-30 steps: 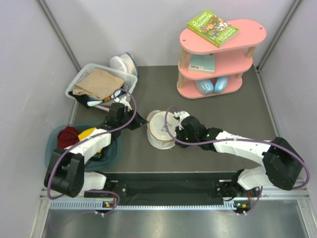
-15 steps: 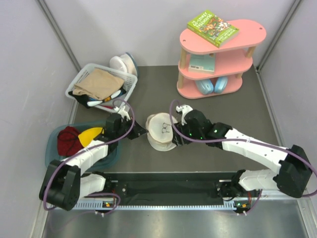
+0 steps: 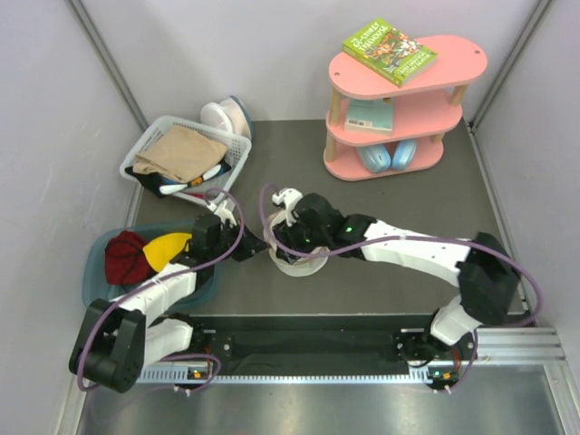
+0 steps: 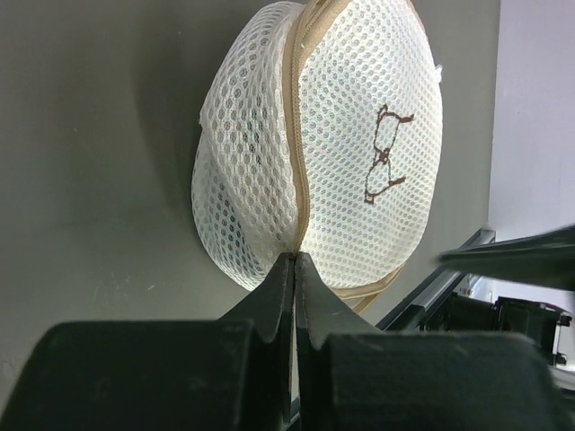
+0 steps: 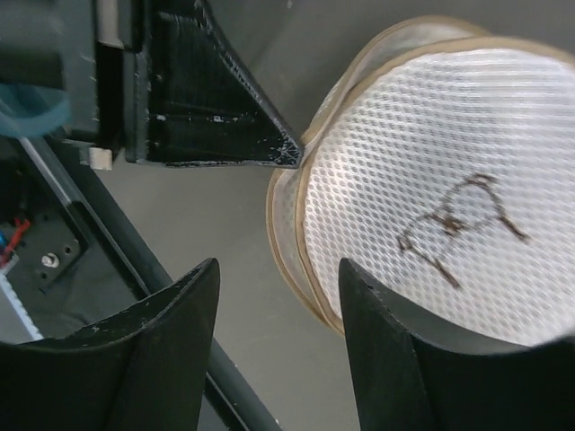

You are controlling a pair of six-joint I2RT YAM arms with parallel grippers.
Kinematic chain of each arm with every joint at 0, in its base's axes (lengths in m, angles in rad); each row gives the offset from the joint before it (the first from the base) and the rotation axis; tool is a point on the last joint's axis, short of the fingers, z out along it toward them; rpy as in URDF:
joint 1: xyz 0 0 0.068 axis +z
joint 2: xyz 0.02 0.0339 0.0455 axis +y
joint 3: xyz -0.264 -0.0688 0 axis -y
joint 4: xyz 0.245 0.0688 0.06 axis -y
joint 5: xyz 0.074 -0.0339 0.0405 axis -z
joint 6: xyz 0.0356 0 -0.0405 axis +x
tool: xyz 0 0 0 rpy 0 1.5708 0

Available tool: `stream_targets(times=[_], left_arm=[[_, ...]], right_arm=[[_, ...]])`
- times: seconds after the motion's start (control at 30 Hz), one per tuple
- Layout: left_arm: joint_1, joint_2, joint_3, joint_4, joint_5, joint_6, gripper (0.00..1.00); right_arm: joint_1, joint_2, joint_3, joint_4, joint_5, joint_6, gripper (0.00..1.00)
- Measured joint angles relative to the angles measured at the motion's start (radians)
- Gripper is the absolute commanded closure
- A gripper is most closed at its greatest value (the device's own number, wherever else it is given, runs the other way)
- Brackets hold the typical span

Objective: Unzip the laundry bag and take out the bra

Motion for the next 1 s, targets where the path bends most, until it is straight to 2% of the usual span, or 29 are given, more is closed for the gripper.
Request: stream_targets(times=[0.13, 0.27, 1.0], left_arm=[[0.000, -0.013, 0.000, -0.001, 0.000, 0.000, 1.00], [0.000, -0.029, 0.000, -0.002, -0.001, 0.000, 1.00], [0.000, -0.046, 0.000, -0.027, -0.016, 0.027, 1.00]], right_arm=[[0.022, 0.121, 0.031, 0.003, -0.011, -0.030, 0.51], [0.027, 0.174, 0.032, 0.004, 0.015, -0.040, 0.56], [0.027, 0.182, 0.035, 0.075, 0.069, 0.015, 0.58]])
